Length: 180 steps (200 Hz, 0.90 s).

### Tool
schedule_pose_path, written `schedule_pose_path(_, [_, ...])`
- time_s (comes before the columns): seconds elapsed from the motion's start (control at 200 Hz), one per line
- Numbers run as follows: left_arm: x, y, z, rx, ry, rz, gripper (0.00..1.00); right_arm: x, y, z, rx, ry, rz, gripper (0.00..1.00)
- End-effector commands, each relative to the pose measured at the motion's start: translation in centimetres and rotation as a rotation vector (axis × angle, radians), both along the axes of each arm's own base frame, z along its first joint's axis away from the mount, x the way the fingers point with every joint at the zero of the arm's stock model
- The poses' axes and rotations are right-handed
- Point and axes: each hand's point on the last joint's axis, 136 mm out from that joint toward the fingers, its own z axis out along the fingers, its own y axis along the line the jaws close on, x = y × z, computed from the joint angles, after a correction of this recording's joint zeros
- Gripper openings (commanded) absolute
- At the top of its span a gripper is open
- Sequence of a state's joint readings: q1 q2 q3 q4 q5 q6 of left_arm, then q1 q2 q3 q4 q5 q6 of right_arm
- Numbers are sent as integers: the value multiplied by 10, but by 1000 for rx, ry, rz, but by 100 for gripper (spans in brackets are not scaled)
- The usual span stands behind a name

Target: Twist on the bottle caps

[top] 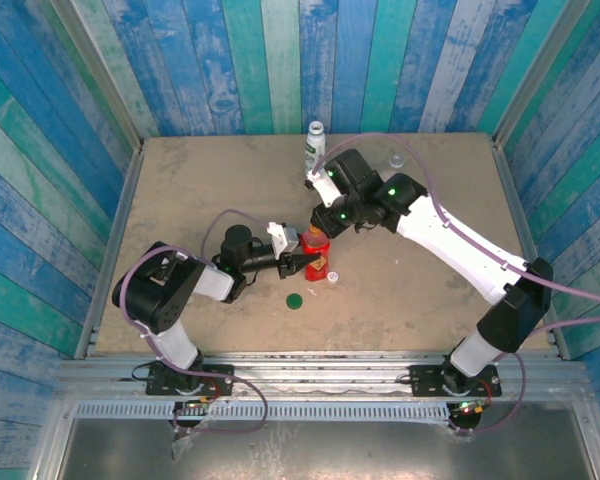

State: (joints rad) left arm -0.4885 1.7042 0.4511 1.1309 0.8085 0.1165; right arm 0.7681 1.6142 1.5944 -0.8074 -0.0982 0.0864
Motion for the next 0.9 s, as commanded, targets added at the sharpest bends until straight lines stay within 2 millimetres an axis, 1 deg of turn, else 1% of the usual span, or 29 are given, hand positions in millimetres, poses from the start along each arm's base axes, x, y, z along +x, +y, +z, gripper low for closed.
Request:
schedule_pose_path(0.0, [-8, 3, -12, 41, 48, -6, 48, -14, -13, -35, -75, 108, -10, 26])
schedule_pose_path(0.255, [-8, 3, -13, 47, 46, -3, 48, -28, -28, -63, -112, 170, -46, 20])
schedule_pose_path(0.436, [-9, 3, -12, 46, 42, -5, 48, -36, -34, -77, -109, 198, -66, 16])
schedule_pose_path(0.636, [-9, 3, -13, 46, 44, -8, 48, -40, -41, -91, -124, 222, -97, 15])
schedule_pose_path(0.676, [-9, 3, -12, 46, 43, -8, 48, -39, -41, -90, -123, 219, -100, 15])
schedule_pose_path(0.721, [-9, 3, -12, 46, 45, -9, 48, -39, -37, -85, -105, 210, -91, 15])
schedule_pose_path(0.821, [-9, 3, -12, 45, 43, -9, 48, -32, -27, -61, -47, 159, -72, 17])
schedule_pose_path(0.896, [-10, 3, -13, 49, 44, -10, 48, -26, -19, -43, -15, 121, -55, 21])
